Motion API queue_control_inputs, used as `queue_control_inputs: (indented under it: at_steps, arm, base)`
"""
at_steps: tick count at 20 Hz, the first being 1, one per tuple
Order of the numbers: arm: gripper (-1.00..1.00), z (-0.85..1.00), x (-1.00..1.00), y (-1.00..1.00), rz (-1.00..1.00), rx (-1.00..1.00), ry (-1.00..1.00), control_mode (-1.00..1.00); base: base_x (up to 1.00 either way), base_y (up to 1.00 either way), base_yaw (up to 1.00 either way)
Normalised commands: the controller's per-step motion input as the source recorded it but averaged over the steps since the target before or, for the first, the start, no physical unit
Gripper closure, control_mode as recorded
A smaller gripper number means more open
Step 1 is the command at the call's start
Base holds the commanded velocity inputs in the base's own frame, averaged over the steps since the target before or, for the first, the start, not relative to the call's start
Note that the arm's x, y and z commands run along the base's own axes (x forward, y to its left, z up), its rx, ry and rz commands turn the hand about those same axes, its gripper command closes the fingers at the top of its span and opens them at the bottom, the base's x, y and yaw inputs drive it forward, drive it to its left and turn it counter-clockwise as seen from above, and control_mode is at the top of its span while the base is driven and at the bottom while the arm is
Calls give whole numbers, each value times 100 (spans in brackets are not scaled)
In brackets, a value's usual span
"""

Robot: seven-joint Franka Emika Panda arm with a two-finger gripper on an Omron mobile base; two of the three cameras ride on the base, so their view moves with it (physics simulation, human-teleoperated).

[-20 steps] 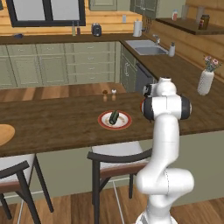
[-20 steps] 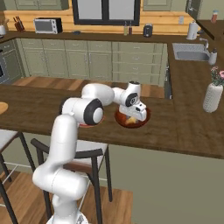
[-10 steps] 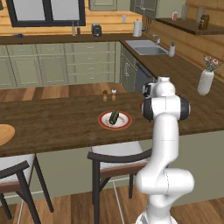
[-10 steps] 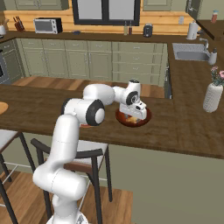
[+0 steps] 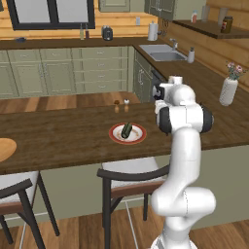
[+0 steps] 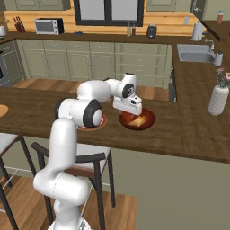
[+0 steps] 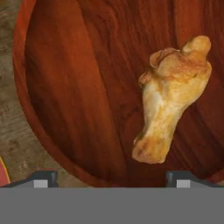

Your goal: Pick the chicken drumstick and cucumber from their plates and place them in the bowl. Then put the bowl in the fridge.

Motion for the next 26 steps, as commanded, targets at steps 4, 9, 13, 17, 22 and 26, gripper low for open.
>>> queue_control_inputs:
  at_steps: [4, 9, 13, 17, 22, 26]
  arm:
    - [-100, 1, -14, 100, 4, -2, 0, -100]
    - [-100, 1, -2, 100, 0, 0, 0, -100]
    - [-100, 0, 2, 86, 0, 2, 0, -100]
    - [-100, 0, 31, 91, 0, 0, -1, -100]
    - [-100, -15, 19, 31, 0, 3, -1, -100]
    - [-100, -30, 4, 26, 0, 4, -1, -100]
  base:
    - [0, 0, 0]
    - [0, 0, 0]
    - [0, 0, 0]
    - [0, 0, 0]
    - [0, 0, 0]
    - [0, 0, 0]
